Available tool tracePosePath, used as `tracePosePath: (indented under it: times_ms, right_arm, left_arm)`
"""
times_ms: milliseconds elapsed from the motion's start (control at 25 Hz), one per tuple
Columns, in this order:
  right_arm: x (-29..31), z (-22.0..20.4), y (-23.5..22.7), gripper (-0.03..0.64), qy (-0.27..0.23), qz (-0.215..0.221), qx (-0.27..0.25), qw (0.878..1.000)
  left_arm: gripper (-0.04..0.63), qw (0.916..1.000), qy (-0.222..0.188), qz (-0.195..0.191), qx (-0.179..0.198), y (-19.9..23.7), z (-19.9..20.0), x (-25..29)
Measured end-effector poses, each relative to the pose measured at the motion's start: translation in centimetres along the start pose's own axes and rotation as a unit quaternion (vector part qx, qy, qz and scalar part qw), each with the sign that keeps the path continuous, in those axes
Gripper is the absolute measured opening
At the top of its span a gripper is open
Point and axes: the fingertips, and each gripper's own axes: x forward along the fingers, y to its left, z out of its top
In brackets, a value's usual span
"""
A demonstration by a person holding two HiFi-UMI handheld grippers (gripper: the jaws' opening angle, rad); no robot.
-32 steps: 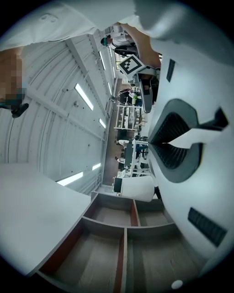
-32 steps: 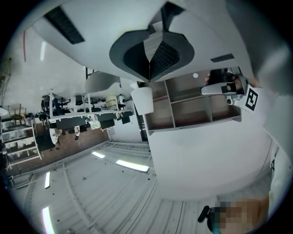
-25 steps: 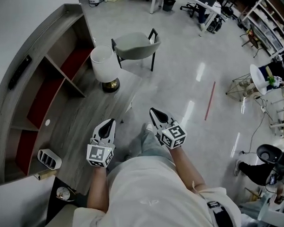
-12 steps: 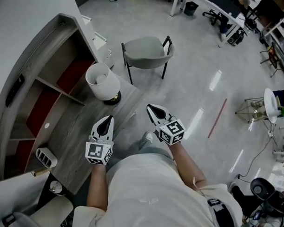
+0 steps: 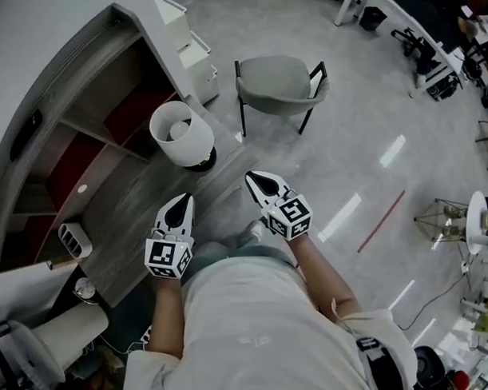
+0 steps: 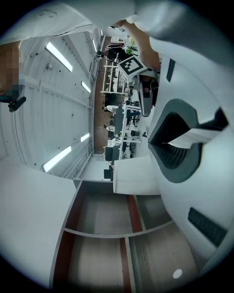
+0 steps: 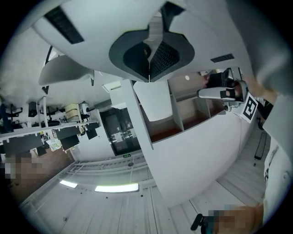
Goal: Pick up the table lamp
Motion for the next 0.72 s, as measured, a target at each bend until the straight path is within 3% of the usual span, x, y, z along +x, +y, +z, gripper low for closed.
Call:
tracePosePath:
  times_ms: [440, 720]
  right_arm:
    - [6.8, -2.4, 0.9, 0.034, 0.031, 0.043, -0.014, 0.998]
    - [12.1, -5.5, 1.7, 0.074, 0.046, 0.045, -0.024, 0.998]
  left_arm:
    - [0.016, 0.9974, 0.022, 0.064, -0.023, 5.3, -1.6, -1.0]
    - [0.015, 0.9963, 0.027, 0.074, -0.034, 10.0, -2.9, -3.0]
